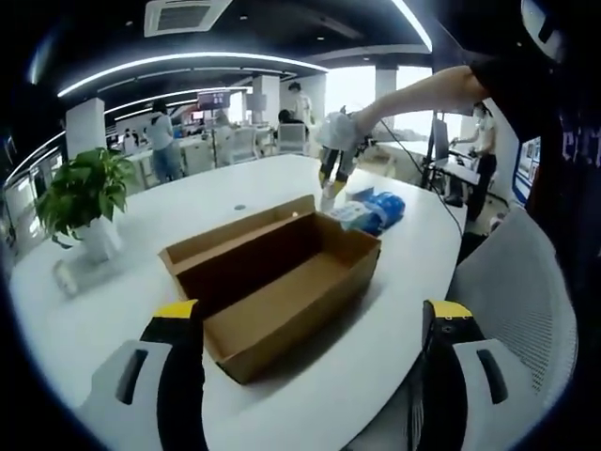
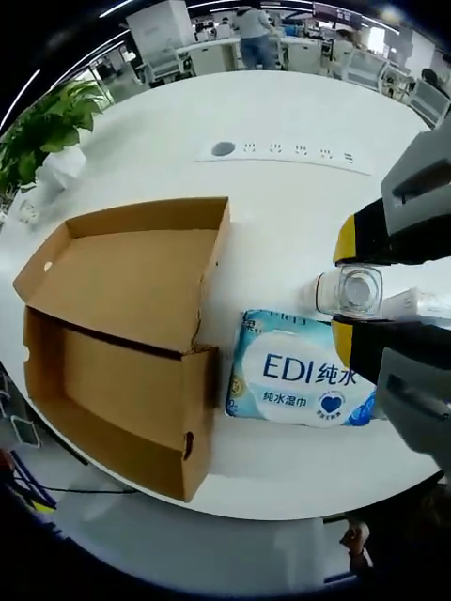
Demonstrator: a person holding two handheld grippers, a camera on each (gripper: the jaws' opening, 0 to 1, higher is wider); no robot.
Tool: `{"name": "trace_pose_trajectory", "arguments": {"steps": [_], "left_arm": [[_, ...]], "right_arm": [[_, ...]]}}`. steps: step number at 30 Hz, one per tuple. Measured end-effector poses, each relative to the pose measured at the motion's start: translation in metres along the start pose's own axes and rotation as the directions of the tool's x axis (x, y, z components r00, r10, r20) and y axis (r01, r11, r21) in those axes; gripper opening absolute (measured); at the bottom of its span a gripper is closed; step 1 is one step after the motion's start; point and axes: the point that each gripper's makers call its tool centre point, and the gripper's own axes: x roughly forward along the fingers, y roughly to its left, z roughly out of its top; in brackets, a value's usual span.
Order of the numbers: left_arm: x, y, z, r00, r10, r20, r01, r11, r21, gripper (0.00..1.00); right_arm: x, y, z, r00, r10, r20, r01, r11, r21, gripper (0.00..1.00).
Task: Operate the shoe box by opening the lid, removing the specified soft item, and placing it in the target area until the item is outside and the box remains undamaged.
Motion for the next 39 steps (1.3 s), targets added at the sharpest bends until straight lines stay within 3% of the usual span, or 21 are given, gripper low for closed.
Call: {"name": "trace_pose_trajectory", "arguments": {"steps": [14,32,39], "left_arm": [[0.001,-0.003,0.001,1.0,-0.001,0.011,0.001,1.0,-0.011,0.96],[-0.001,0.003,-0.004,1.0,0.02,-0.004,-0.02,1.0,-0.007,0.95],[-0.004,0.01,-0.003,0.999,0.046,0.0,-0.046,0.998,-0.034,0.96]], "right_arm": [[0.005,-0.006,-0.001,1.0,0.008,-0.006,-0.008,1.0,0.005,0.21],[0.006,-0.018,-0.004,1.0,-0.015,0.004,0.015,0.996,0.084,0.21],[0.007,-0.02,-0.002,1.0,-0.022,0.008,0.022,0.995,0.093,0.26]]}}
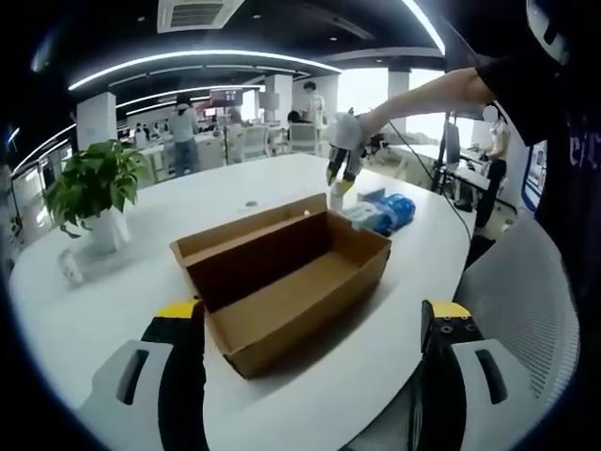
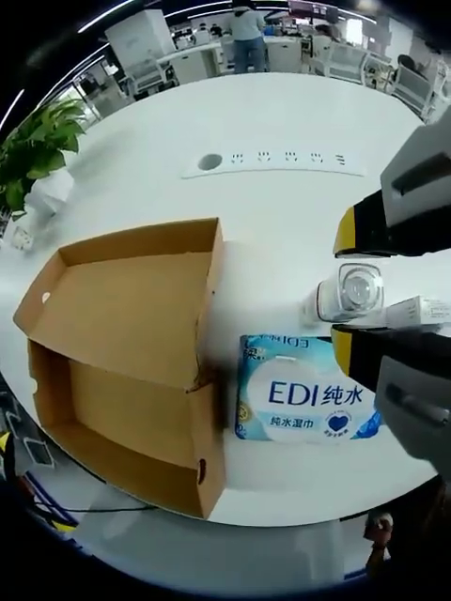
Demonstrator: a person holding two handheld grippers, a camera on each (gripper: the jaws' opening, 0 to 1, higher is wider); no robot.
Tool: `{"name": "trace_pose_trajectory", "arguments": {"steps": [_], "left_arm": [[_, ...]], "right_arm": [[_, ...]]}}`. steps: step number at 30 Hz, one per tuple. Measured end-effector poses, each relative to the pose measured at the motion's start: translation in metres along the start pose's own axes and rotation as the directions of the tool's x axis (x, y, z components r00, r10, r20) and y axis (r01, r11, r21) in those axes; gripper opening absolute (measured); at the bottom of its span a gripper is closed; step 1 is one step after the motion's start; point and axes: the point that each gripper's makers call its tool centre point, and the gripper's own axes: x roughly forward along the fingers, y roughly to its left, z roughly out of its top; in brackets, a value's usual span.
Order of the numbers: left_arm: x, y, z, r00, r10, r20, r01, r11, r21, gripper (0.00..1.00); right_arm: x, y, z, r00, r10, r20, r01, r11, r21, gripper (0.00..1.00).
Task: Operate the shoe box by opening the lid, removing the specified soft item, and placing it in the target area until the item is outside and the box remains undamaged.
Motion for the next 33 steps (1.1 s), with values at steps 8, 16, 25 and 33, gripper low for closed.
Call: {"name": "trace_pose_trajectory", "arguments": {"steps": [8,16,25,33], "left_arm": [[0.001,0.012,-0.001,0.999,0.038,-0.008,-0.038,0.999,-0.018,0.92],[0.003,0.026,0.001,0.995,0.103,-0.008,-0.104,0.99,-0.097,0.81],[0.005,0.046,-0.005,0.982,0.186,-0.034,-0.189,0.96,-0.205,0.66],[0.008,0.064,-0.008,0.96,0.276,-0.058,-0.279,0.907,-0.314,0.51]], "right_arm": [[-0.006,-0.003,0.002,1.0,-0.016,0.022,0.016,1.0,0.026,0.33],[-0.019,-0.006,0.014,0.995,-0.029,0.092,0.015,0.988,0.151,0.37],[-0.032,-0.019,0.028,0.982,-0.081,0.171,0.023,0.948,0.318,0.4],[-0.042,-0.033,0.065,0.94,-0.119,0.318,-0.064,0.858,0.51,0.4]]}}
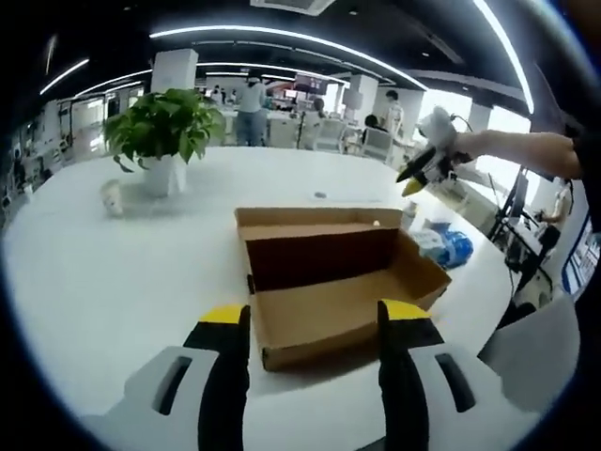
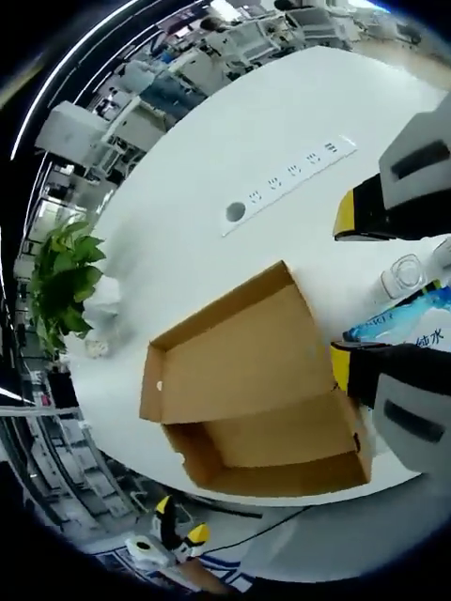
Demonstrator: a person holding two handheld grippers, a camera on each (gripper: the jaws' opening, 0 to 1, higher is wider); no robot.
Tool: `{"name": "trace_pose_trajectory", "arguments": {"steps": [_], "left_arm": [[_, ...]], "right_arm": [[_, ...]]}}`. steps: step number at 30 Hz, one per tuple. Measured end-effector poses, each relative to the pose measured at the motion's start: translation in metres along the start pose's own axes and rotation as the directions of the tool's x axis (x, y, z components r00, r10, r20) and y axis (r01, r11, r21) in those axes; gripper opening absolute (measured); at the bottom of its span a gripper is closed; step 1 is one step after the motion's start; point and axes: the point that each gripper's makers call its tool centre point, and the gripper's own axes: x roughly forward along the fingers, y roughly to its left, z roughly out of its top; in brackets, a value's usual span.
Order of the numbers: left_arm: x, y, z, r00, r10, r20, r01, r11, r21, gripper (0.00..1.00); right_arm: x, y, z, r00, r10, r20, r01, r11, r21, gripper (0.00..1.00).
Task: Operate the shoe box by opening the lid, removing the specified soft item, and placing it in the target area until the item is outside and the box remains undamaged.
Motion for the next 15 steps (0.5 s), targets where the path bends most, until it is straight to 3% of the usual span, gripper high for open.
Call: {"name": "trace_pose_trajectory", "arguments": {"steps": [8,13,15], "left_arm": [[0.008,0.007,-0.013,0.997,0.041,-0.058,-0.039,0.999,0.033,0.48],[0.011,0.011,-0.02,0.992,0.062,-0.113,-0.057,0.997,0.049,0.39],[0.012,0.013,-0.022,0.99,0.066,-0.124,-0.06,0.997,0.047,0.36]], "right_arm": [[0.007,-0.003,0.008,0.997,-0.075,0.001,0.075,0.995,0.07,0.38],[0.01,-0.008,0.009,0.993,-0.118,0.008,0.115,0.979,0.167,0.34],[0.01,-0.012,0.01,0.989,-0.146,0.021,0.137,0.963,0.232,0.29]]}}
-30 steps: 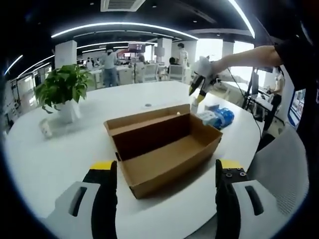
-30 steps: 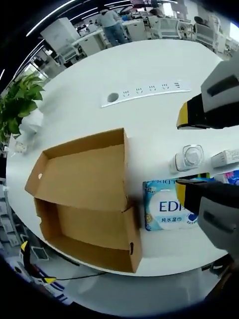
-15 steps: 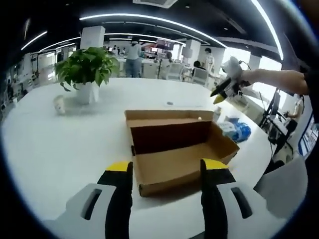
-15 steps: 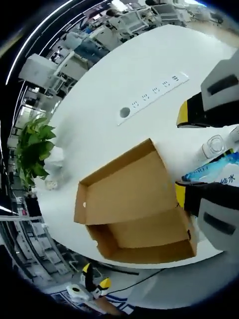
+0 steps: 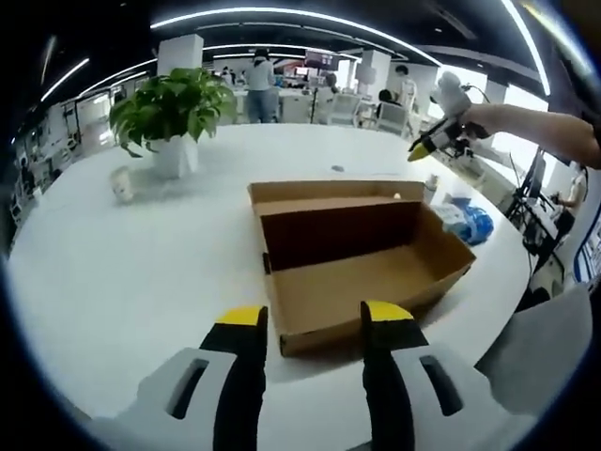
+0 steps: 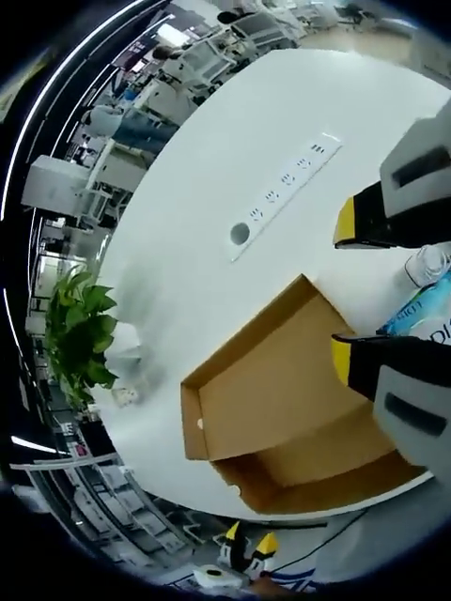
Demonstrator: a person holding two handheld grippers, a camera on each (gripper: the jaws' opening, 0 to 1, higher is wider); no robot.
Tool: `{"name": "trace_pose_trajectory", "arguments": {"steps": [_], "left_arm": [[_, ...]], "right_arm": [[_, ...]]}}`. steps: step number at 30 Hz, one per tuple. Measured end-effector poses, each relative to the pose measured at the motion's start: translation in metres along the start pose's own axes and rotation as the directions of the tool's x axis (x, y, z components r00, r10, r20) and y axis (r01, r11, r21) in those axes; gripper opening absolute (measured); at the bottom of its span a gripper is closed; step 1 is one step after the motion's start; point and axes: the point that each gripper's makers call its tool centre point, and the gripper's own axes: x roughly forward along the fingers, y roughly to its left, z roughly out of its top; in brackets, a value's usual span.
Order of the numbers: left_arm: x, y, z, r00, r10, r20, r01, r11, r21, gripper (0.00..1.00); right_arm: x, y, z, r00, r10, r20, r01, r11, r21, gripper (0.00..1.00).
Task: Operate the shoe box by opening the lid, removing the specified soft item, and placing it in the target area until the item is outside and the box remains undamaged.
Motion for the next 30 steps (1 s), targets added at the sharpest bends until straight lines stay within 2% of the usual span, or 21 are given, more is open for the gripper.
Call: {"name": "trace_pose_trajectory", "arguments": {"steps": [2,5,10,13,15,22,26,30], "left_arm": [[0.001,0.004,-0.001,1.0,0.008,-0.01,-0.009,1.0,-0.02,0.34],[0.003,0.006,-0.005,1.0,0.009,-0.029,-0.01,1.0,-0.029,0.31],[0.008,0.01,-0.012,0.999,0.015,-0.052,-0.017,0.999,-0.036,0.28],[0.011,0.012,-0.013,0.998,0.031,-0.057,-0.033,0.999,-0.04,0.27],[0.013,0.012,-0.014,0.998,0.034,-0.061,-0.037,0.998,-0.041,0.26],[0.021,0.022,-0.015,0.996,0.079,-0.052,-0.082,0.994,-0.071,0.26],[0.027,0.025,-0.018,0.993,0.086,-0.082,-0.094,0.99,-0.108,0.19],[0.027,0.03,-0.02,0.988,0.12,-0.095,-0.13,0.986,-0.103,0.14]], "right_arm": [[0.003,-0.004,0.004,1.0,0.0,0.019,-0.001,0.998,0.055,0.29],[0.005,-0.001,-0.001,1.0,0.003,0.016,-0.005,0.996,0.092,0.28],[0.008,0.003,-0.007,1.0,-0.013,0.016,0.011,0.993,0.121,0.23],[0.008,0.006,-0.01,1.0,-0.016,0.015,0.014,0.989,0.144,0.22],[0.01,0.01,-0.009,0.999,-0.011,0.037,0.005,0.987,0.16,0.22],[0.021,0.017,-0.021,1.0,-0.009,0.014,0.006,0.984,0.176,0.22],[0.027,0.017,-0.022,1.0,-0.015,0.016,0.012,0.981,0.195,0.22],[0.032,0.02,-0.016,0.999,-0.006,0.043,-0.003,0.977,0.214,0.19]]}}
